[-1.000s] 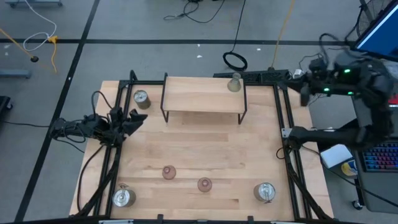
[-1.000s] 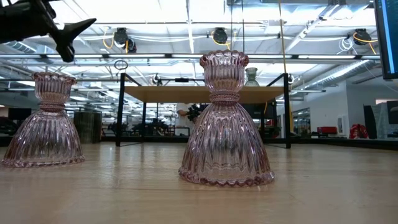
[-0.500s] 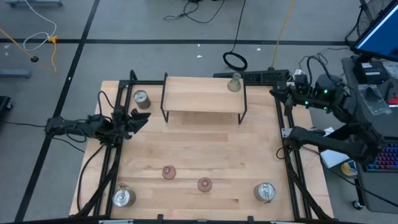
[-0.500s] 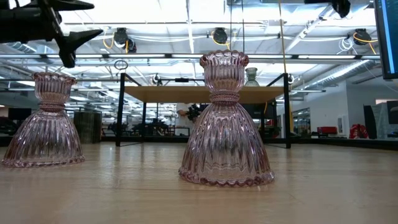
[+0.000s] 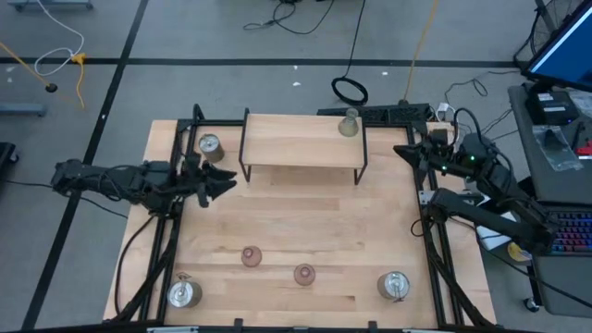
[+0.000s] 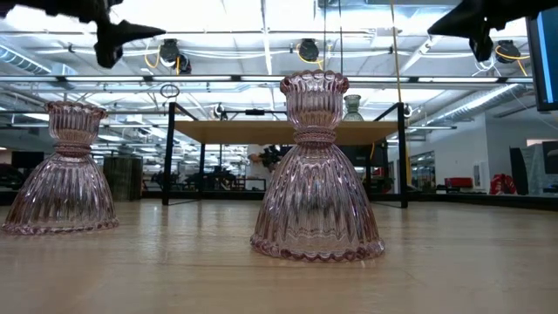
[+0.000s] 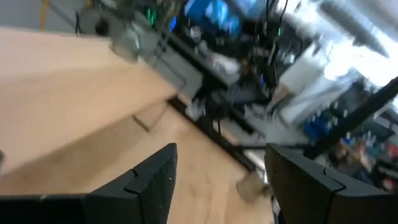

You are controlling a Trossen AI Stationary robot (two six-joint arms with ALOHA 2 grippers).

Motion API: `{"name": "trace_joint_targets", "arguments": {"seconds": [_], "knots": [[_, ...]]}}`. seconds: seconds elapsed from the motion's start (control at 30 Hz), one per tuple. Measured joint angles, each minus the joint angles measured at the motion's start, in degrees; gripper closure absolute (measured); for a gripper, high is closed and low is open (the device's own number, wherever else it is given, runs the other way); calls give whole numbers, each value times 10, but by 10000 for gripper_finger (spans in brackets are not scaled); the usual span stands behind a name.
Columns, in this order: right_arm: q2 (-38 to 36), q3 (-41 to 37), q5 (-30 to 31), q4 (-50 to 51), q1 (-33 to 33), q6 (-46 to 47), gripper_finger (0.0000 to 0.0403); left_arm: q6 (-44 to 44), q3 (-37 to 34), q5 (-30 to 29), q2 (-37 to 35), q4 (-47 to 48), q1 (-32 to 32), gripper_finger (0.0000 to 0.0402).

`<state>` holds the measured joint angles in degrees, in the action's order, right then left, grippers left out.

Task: Pick & Place candle stick holders
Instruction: Put the left pink candle holder on the shelf

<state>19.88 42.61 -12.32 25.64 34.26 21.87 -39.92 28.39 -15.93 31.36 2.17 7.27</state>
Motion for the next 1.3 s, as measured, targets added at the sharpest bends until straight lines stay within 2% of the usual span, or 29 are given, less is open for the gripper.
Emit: {"name": "trace_joint_targets", "arguments": {"seconds": [0.37,0.63,1.03,1.3], "knots": [[-92,-113,0,-88,0,37,403,-67,193,89,176,201,12,158],[-127,-189,-15,-156,0,62,403,-187,284,135,279,335,70,158],[-135,-245,-32,-210,0,75,403,-411,296,240,393,376,149,158],[-135,-257,-45,-245,0,90,403,-454,296,249,434,409,164,158]]}}
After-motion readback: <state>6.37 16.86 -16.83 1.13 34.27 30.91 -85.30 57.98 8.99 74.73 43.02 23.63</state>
